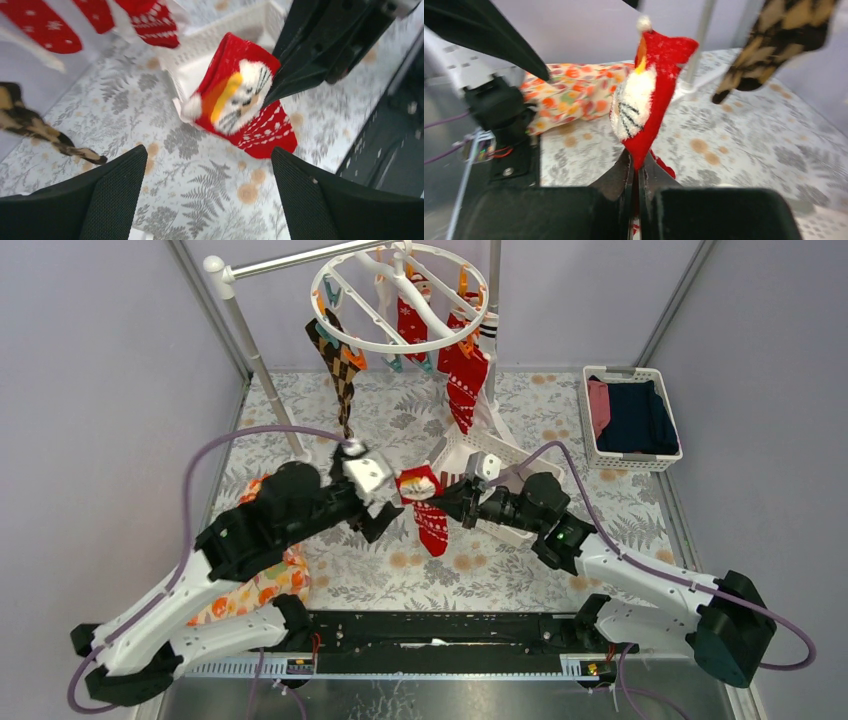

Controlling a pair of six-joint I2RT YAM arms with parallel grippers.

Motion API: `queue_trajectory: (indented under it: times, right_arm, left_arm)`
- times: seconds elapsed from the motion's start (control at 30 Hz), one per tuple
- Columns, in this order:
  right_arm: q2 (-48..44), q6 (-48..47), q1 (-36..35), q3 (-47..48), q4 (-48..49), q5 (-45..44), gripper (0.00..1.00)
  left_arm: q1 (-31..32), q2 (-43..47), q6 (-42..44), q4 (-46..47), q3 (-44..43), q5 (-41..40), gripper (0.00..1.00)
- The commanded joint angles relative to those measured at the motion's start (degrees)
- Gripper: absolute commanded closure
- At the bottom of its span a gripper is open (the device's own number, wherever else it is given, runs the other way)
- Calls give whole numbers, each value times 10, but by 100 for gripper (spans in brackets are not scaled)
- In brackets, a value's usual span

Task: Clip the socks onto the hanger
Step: Pick up the sock from the bin.

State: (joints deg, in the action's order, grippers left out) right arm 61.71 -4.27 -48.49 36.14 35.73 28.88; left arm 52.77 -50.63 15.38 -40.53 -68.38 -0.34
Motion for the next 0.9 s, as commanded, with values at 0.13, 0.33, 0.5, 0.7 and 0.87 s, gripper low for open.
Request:
queue_trajectory:
  times: [0.13,0.33,0.5,0.7,0.87]
  right_arm:
    - [17,-36,-3,43,-3,-248,100]
    - [76,-99,-16,91,3,-375,100]
    - [84,-176,-39,118,-31,-298,100]
    - [-22,-200,-39,49,-64,-120,100]
    - [-81,-179,-39,41,-134,-38,100]
  left_arm:
    - [1,133,-266,269,84,-122,1]
    - [1,100,-330,319,58,-145,1]
    - [-24,55,-332,331,61,-156,1]
    - [-230,95,-421,345,180,56,1]
    - [-445,69,-666,646,368,430,7]
